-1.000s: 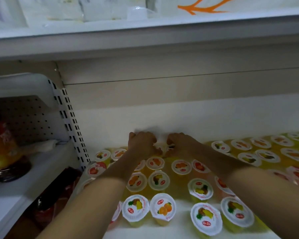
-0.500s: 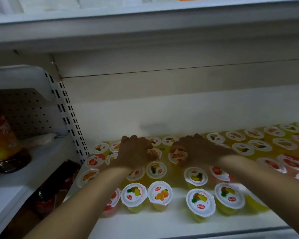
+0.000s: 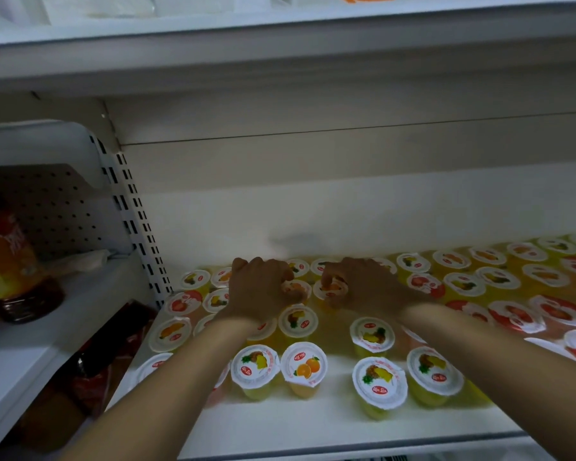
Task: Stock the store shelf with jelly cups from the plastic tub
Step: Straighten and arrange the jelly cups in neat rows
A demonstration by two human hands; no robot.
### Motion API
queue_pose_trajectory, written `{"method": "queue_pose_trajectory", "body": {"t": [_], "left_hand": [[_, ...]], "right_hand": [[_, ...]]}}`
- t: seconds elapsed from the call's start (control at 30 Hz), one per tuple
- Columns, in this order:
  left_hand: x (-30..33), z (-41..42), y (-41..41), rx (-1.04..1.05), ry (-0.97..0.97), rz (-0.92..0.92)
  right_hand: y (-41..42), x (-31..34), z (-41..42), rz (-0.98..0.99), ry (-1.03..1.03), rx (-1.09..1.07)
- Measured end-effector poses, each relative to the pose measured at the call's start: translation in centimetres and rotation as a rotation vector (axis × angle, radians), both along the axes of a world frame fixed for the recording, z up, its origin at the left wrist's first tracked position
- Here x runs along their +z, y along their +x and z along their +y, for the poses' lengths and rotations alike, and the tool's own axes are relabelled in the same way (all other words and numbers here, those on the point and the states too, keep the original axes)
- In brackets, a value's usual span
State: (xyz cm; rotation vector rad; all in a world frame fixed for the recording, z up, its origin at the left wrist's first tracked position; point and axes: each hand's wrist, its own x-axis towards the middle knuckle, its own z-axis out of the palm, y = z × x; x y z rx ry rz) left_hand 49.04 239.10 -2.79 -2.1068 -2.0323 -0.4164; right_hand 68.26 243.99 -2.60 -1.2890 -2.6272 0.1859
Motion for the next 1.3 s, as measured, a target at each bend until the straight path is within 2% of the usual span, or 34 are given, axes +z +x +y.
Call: {"method": "queue_pose_trajectory", "body": {"t": [0.2, 0.3, 0.37, 0.43, 0.63, 0.93, 1.3], "left_hand": [[0.3, -0.6, -0.1, 0.016, 0.005, -0.005], [0.7, -1.6, -0.1, -0.028, 0.014, -0.048], [0.7, -2.5, -0.2, -0.080, -0.012, -0.028], [0.4, -3.3, -0.4, -0.081, -0.059, -0.018], [0.0, -3.8, -0.1, -0.039, -0.135, -0.006], [0.1, -4.2, 0.4, -0.006, -0.116, -0.020], [0.3, -4.5, 0.8, 0.000, -0.117, -0.019]], "right_hand": [[1.0, 1.5, -1.0, -0.045, -0.025, -0.020], [2.9, 4.2, -2.9, -0.061, -0.202, 0.065], [4.1, 5.5, -4.1, -0.159, -0.331, 0.091], [4.7, 5.6, -4.9, -0.257, -0.375, 0.095], [4.4, 4.1, -4.6, -0.275, -0.337, 0.122], [4.2, 4.4, -5.3, -0.312, -0.316, 0.080], [1.5, 1.6, -4.8, -0.141, -0.136, -0.040]]}}
